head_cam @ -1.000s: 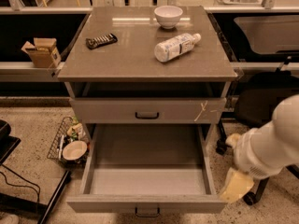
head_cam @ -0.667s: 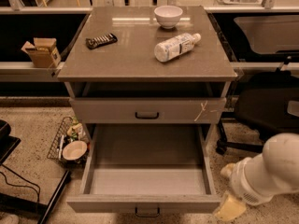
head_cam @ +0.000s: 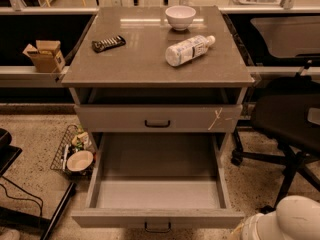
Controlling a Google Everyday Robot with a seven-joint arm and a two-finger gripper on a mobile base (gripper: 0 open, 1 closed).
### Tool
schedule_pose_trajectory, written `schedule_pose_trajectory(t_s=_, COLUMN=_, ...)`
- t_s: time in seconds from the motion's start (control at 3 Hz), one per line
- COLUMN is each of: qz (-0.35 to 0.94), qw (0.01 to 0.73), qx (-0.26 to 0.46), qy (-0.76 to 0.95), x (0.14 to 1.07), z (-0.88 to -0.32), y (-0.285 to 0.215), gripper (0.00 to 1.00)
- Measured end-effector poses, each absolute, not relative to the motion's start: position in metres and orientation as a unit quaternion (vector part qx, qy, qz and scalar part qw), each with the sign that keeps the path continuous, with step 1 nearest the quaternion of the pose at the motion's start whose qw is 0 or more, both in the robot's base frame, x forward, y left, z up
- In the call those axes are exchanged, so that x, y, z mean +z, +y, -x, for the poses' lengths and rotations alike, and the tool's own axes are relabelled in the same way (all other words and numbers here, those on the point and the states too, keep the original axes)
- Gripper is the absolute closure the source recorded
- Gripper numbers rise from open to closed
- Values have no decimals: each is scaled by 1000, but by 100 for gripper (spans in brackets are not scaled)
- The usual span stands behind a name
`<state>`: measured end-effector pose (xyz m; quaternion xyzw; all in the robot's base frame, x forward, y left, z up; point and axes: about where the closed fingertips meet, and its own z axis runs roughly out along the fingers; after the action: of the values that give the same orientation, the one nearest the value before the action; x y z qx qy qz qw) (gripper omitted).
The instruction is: Close middle drawer
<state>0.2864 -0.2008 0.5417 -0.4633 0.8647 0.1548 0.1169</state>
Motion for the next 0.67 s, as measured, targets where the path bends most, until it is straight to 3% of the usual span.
schedule_pose_trajectory(t_s=0.33, qz=453, qw=106, qx=177, qy=867, x=518, z=-279, y=-195, gripper=100)
schedule_pose_trajectory(t_s=0.67, qz=454, qw=102, qx=178, qy=867, x=512, z=-279, y=-191, gripper=100)
